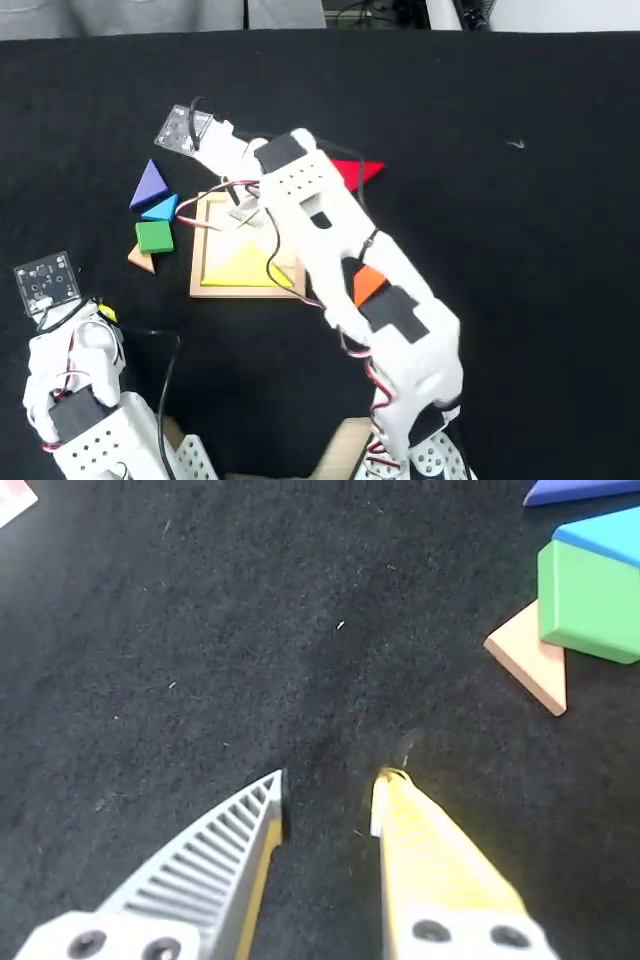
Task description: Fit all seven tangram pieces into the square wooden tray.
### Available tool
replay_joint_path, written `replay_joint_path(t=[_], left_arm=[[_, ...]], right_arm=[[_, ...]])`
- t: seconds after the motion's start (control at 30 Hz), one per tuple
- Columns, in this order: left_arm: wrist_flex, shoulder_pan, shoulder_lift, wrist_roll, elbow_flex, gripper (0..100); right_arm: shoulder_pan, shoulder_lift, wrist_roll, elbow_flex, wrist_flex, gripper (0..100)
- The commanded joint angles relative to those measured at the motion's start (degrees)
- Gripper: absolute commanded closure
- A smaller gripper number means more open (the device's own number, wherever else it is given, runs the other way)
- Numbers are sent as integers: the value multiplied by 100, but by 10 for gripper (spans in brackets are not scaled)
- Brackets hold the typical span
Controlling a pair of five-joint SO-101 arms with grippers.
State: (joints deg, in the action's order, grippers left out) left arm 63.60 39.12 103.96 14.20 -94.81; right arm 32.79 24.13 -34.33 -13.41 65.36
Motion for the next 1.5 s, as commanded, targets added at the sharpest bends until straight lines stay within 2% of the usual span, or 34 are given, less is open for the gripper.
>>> replay_joint_path(t=[0.0, 0.17, 0.37, 0.7, 0.83, 0.97, 1.27, 1.33, 1.47], left_arm=[[-158, -4, 44, 35, -13, 840], [-158, -13, 53, 35, -22, 840], [-158, -426, 44, 62, -66, 840], [-158, -435, 44, 62, -66, 840], [-158, -435, 44, 44, -66, 840], [-158, -435, 44, 35, -48, 840], [-158, -435, 44, 44, -57, 840], [-158, -435, 44, 53, -66, 840], [-149, -400, 44, 62, -66, 840]], right_arm=[[158, 198, 141, -22, -519, 988], [281, 725, 141, -40, -519, 988], [369, 980, 141, 4, -404, 988], [360, 989, 114, 66, 62, 988], [360, 831, 114, -22, 176, 988], [246, 101, 141, -462, 853, 987], [-976, -2659, 97, -664, 2303, 987], [-1310, -3178, 44, -382, 2462, 987], [-1969, -4004, -519, 840, 2479, 987]])
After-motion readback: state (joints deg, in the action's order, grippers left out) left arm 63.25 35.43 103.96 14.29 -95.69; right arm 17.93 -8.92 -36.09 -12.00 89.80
